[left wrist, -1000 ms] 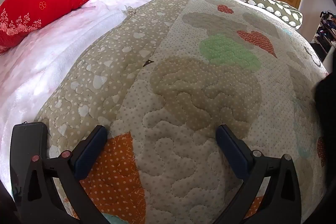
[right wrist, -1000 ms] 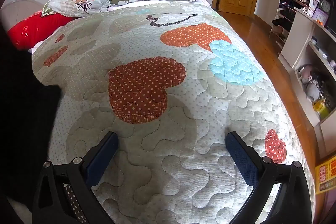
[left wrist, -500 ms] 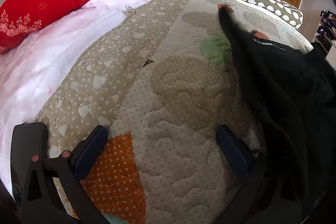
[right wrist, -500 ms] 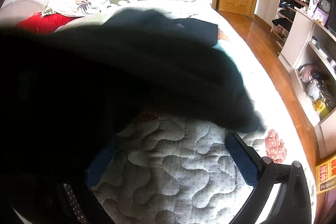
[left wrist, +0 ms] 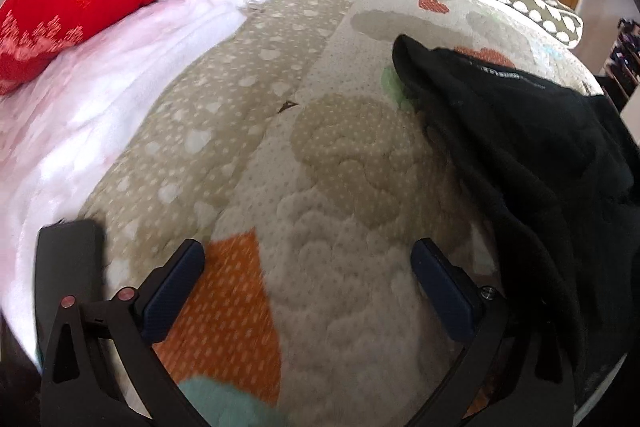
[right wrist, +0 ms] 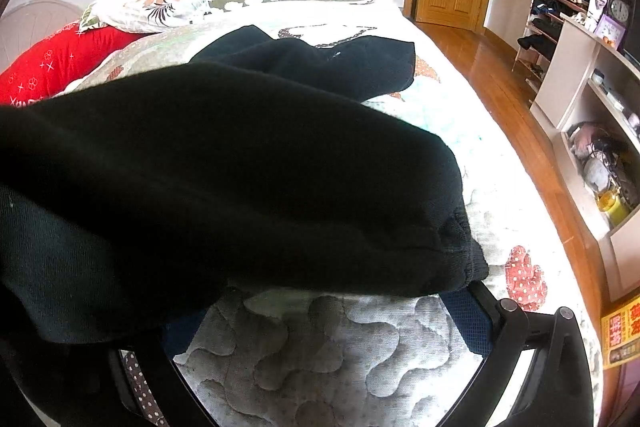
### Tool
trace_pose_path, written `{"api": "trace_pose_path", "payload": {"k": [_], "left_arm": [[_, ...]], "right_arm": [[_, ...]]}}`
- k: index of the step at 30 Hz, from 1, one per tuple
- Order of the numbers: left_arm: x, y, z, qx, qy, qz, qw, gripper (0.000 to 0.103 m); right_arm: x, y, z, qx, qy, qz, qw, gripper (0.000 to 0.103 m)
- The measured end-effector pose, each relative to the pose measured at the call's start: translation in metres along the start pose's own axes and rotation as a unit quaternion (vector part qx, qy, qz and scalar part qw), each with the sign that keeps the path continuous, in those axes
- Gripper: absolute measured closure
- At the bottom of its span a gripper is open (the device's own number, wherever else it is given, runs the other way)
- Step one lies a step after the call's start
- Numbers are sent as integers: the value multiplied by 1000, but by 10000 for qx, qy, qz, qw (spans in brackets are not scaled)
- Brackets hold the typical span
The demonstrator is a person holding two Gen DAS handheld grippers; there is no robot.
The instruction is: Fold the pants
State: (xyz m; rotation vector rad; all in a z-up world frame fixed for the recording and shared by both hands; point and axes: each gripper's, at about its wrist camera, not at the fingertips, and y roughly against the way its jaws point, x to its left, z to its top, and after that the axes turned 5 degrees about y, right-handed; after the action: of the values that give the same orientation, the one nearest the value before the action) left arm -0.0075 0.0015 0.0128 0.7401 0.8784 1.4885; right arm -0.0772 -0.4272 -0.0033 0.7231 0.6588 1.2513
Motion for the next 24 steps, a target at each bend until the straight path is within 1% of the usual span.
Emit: {"api": "trace_pose_path", "payload": {"k": [2,4,7,8,10,13,16,21,23,24], "left_arm": [[8,17,-3,-151,223,44,9996,0],[12,38,-8,-350,323,-16,9989,0],[10,71,-14,-731,273,-7,9969,0],[7,81,-17,-836,218,-42,9963,0],[-2,94,-21,-947,76,-157,9954,0],[-20,107,-31,-1026,-133,-304,9942,0],[-35,115,-39,-1083,-284,-470,9926,0],[-55,122,-52,-1141,-420,-491,9914,0],[-60,123,-55,-1141,-481,-493,9911,0],[-62,123,-56,-1124,-494,-504,9912,0]], "right_arm": [[0,0,1,34,21,-13,10000,0],[-5,6,0,75,-39,113,9999,0],[-16,31,-12,-101,-339,8,9994,0],[-19,41,-17,-201,-440,40,9988,0],[-22,62,-24,-395,-490,85,9980,0],[-20,86,-29,-564,-348,105,9977,0],[-13,106,-29,-735,-365,337,9961,0],[3,122,-32,-863,-191,582,9944,0],[9,119,-30,-809,-168,718,9940,0],[4,120,-35,-798,-177,783,9936,0]]}}
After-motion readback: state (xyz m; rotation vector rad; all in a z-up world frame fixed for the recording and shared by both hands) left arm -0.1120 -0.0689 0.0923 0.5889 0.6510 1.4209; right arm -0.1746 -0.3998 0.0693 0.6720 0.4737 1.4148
